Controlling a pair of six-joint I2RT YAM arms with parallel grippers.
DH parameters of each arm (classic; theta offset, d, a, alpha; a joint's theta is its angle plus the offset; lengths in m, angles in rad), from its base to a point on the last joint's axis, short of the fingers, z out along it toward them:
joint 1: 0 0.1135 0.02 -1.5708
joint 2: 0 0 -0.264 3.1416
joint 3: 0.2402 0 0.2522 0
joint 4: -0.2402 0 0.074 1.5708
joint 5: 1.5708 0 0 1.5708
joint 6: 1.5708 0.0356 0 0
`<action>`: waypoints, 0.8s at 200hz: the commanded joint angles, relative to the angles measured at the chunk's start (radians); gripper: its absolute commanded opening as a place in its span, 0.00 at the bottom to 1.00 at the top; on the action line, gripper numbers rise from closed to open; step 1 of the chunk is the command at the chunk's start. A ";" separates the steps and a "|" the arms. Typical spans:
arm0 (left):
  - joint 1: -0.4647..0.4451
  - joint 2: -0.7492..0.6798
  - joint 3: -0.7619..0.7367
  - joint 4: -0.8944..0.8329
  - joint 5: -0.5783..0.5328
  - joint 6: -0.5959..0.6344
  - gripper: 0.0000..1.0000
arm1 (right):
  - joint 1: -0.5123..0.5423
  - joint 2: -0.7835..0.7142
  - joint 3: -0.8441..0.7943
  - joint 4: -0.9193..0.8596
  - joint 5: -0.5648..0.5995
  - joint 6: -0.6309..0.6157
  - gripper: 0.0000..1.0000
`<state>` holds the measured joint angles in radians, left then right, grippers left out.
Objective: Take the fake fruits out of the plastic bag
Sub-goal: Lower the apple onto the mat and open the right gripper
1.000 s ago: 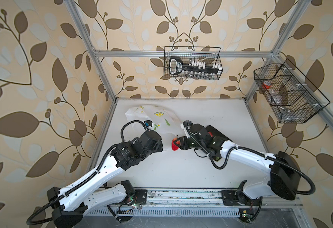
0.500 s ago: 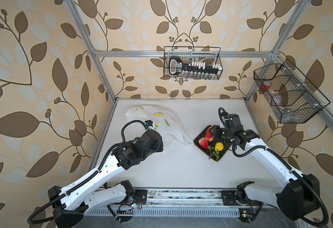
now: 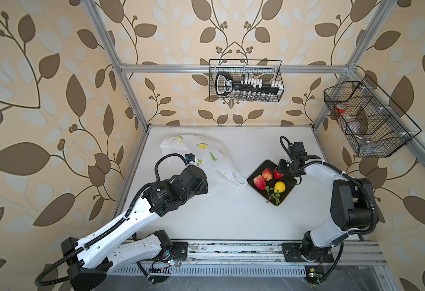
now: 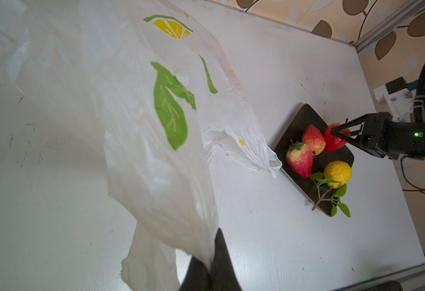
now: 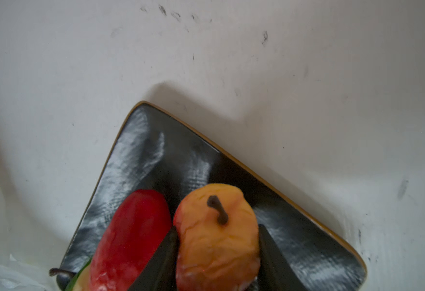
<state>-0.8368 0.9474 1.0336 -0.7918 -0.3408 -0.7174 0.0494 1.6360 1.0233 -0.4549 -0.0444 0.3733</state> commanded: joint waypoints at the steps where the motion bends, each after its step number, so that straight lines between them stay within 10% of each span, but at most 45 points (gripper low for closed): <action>1: 0.002 -0.020 0.020 -0.015 -0.012 -0.005 0.00 | -0.004 0.010 0.014 0.005 -0.021 -0.017 0.31; 48: 0.002 -0.011 0.030 -0.017 -0.004 0.007 0.00 | -0.012 -0.040 0.003 -0.013 0.033 -0.024 0.64; 105: 0.002 -0.010 0.039 -0.014 0.000 0.015 0.00 | -0.003 -0.234 0.087 -0.120 0.041 -0.053 0.70; 160: 0.002 -0.006 0.043 0.005 -0.002 0.019 0.00 | 0.577 -0.489 -0.081 0.104 0.050 -0.002 0.56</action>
<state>-0.8368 0.9440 1.0344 -0.8009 -0.3397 -0.7094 0.4187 1.2076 1.0405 -0.4747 -0.0059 0.3328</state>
